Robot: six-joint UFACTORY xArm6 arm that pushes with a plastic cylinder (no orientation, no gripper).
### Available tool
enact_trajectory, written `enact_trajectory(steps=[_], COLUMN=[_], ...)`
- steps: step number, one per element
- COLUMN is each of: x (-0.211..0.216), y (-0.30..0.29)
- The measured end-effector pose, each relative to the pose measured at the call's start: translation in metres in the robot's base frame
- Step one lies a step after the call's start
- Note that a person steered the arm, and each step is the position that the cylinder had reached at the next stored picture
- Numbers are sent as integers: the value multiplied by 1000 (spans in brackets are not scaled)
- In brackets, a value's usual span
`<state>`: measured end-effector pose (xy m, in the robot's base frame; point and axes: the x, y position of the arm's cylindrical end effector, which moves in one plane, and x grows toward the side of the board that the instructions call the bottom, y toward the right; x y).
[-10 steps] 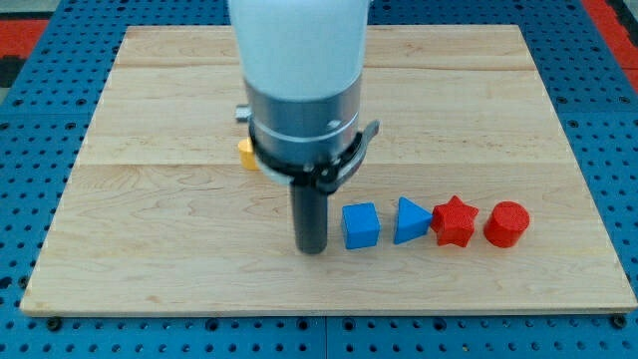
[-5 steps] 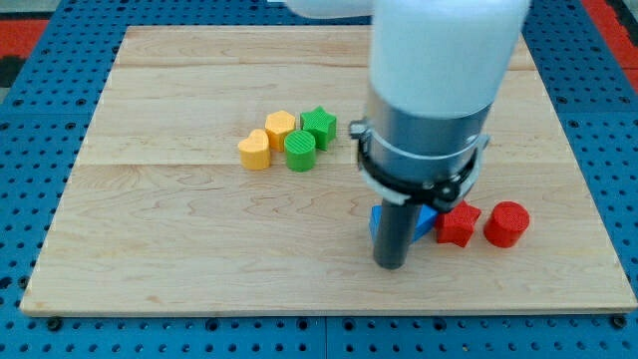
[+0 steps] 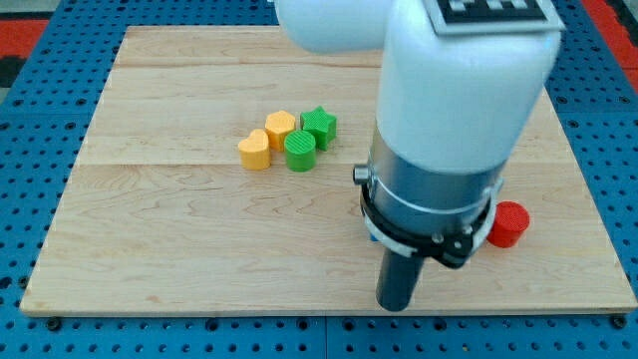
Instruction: Push the blue cube to the left of the blue triangle
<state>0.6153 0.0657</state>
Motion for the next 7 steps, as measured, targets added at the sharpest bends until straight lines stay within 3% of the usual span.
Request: enact_trajectory(steps=[5,7], x=[3,4], y=[3,-43])
